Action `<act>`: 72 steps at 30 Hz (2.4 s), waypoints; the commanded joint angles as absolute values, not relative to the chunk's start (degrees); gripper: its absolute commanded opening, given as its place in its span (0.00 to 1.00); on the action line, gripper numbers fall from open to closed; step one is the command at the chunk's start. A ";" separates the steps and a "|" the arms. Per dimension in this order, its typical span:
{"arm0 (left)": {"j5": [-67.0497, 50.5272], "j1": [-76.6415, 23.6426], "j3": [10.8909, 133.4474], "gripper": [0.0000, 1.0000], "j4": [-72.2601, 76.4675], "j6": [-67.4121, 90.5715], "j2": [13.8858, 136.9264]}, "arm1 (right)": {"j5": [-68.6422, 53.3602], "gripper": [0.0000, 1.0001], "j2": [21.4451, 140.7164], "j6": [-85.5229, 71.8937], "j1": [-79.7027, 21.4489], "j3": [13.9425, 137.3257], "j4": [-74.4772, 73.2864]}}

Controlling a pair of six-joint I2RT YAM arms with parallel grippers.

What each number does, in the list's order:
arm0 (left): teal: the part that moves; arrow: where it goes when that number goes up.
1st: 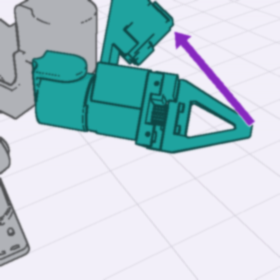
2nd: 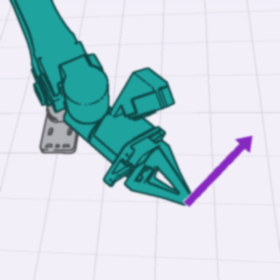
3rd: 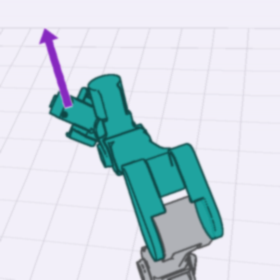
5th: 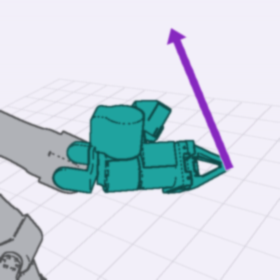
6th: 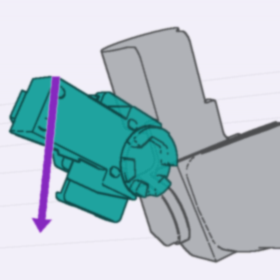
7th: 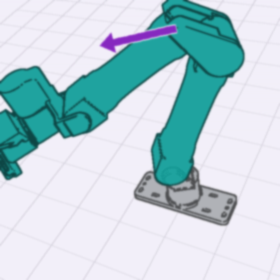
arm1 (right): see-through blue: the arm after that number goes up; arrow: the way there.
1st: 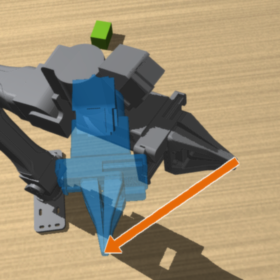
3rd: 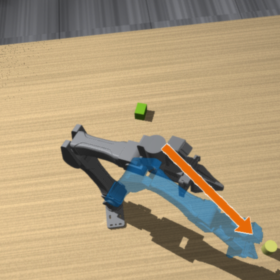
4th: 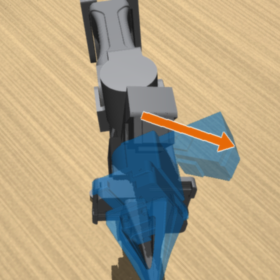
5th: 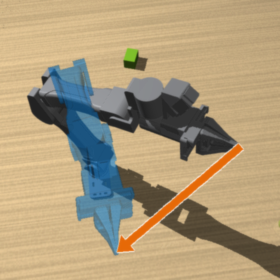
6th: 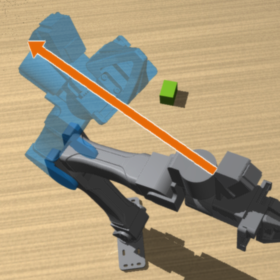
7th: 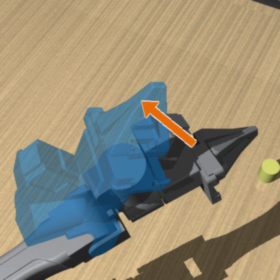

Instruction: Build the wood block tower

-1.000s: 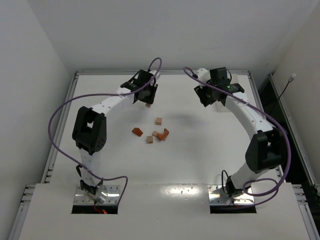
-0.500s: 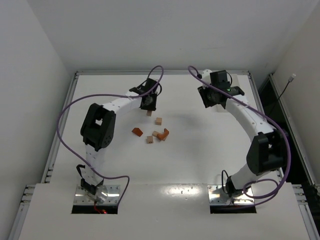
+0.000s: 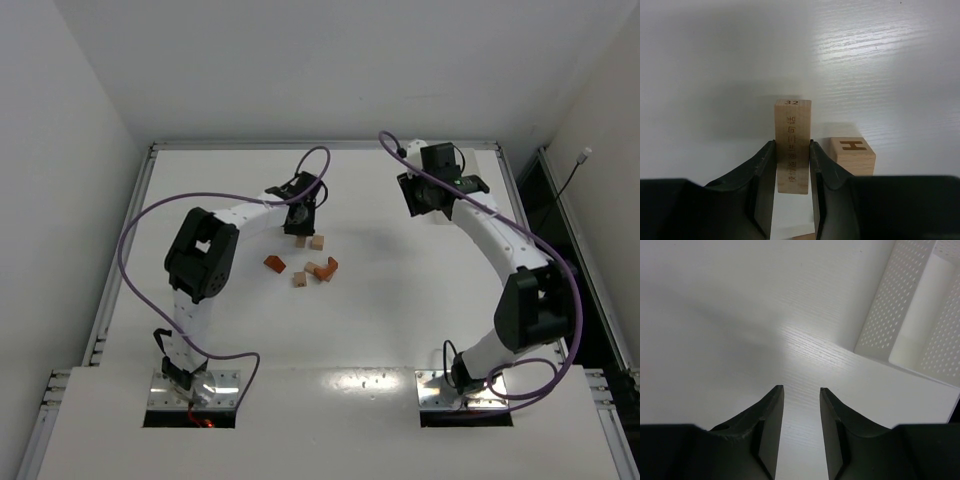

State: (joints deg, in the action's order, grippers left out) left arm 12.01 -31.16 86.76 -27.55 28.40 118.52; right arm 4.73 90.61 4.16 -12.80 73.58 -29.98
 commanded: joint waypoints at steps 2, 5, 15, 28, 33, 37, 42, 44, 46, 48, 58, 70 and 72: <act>12.48 -31.03 87.01 0.05 -25.93 29.62 119.88 | 5.19 0.35 87.98 2.81 -12.92 73.13 -28.21; 11.87 -31.03 87.01 0.09 -25.93 30.14 120.50 | 5.19 0.38 87.98 2.81 -12.92 73.13 -28.21; 10.72 -31.03 87.53 0.57 -25.93 30.15 119.80 | 4.66 0.58 87.98 3.34 -12.92 73.13 -28.21; 13.80 -29.27 83.41 0.70 -23.99 24.35 101.18 | -3.42 0.58 93.16 7.21 -13.45 80.06 -28.21; 16.96 -26.38 83.41 0.73 -24.52 20.32 93.44 | -10.01 0.48 100.70 8.52 -15.38 85.85 -28.21; 16.08 -19.88 82.54 0.71 -26.98 17.67 91.14 | -11.25 0.09 108.07 9.40 -18.28 92.01 -29.61; 11.69 -8.99 80.16 0.69 -29.00 16.96 88.25 | -8.09 0.00 115.39 7.04 -21.62 98.96 -30.41; 9.68 -6.95 79.63 0.69 -29.00 16.35 88.24 | -8.70 0.00 118.11 7.03 -23.20 100.02 -29.79; 9.15 -5.28 79.63 0.69 -29.62 16.35 87.72 | -8.70 0.00 119.26 7.03 -23.99 100.55 -29.79; 8.61 -4.75 79.10 0.69 -29.62 16.35 87.11 | -9.23 0.00 120.40 7.03 -24.69 100.02 -30.41; 7.91 -2.55 77.43 0.69 -29.62 15.82 87.10 | -13.97 0.00 121.03 8.35 -28.12 94.14 -31.47; 6.68 -2.55 74.54 0.69 -29.09 15.29 86.04 | -9.67 0.00 125.77 6.68 -31.20 97.64 -28.83; 6.68 -2.55 74.53 0.69 -29.09 15.29 85.52 | -9.05 0.00 125.77 6.68 -31.73 97.65 -28.13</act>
State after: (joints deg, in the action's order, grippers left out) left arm 7.46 -3.20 74.65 -30.28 15.90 88.49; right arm -9.91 125.75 7.49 -30.92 94.91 -30.87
